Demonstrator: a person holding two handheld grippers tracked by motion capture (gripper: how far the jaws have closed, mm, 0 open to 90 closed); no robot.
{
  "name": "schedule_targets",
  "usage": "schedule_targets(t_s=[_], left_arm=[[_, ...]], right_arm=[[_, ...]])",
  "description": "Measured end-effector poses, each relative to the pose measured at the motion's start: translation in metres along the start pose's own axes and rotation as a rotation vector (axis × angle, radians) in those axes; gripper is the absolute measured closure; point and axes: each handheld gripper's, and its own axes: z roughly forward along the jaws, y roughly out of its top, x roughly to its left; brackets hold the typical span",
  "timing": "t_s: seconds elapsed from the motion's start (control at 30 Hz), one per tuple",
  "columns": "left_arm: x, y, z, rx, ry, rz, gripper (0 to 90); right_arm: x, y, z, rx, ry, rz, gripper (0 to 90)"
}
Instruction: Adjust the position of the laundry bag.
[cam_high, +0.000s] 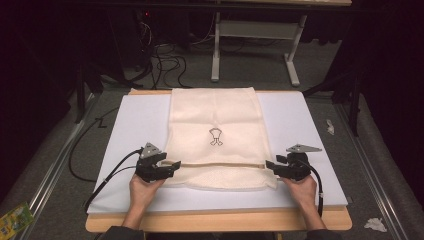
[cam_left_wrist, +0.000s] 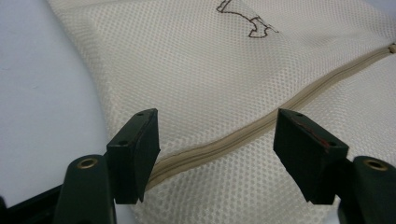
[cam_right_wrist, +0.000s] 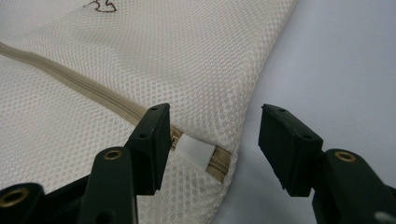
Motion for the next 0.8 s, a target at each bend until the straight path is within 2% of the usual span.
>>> schedule_targets(t_s=[0.23, 0.33, 0.43, 0.5, 0.7, 0.77, 0.8], left_arm=[[-0.012, 0.002, 0.006, -0.008, -0.018, 0.025, 32.3], [-0.022, 0.004, 0.012, -0.006, -0.028, 0.054, 32.4], [-0.026, 0.005, 0.015, -0.013, -0.04, 0.054, 32.4], [-0.028, 0.006, 0.018, -0.023, -0.059, 0.038, 32.5], [-0.034, 0.007, 0.023, -0.012, -0.055, 0.061, 32.8], [-0.037, 0.008, 0.026, -0.011, -0.06, 0.069, 32.8], [-0.04, 0.01, 0.029, -0.015, -0.08, 0.066, 32.9]], right_arm=[[-0.001, -0.001, 0.002, 0.004, -0.001, 0.003, 47.5], [-0.001, -0.002, 0.003, 0.012, -0.002, 0.018, 49.1], [-0.001, -0.001, 0.004, 0.012, 0.001, 0.018, 49.8], [-0.002, -0.001, 0.004, 0.014, 0.001, 0.02, 51.1], [0.0, 0.004, 0.007, 0.028, -0.003, 0.025, 52.5], [0.0, 0.004, 0.008, 0.029, -0.004, 0.019, 52.6], [0.001, 0.006, 0.01, 0.036, -0.007, 0.028, 52.6]])
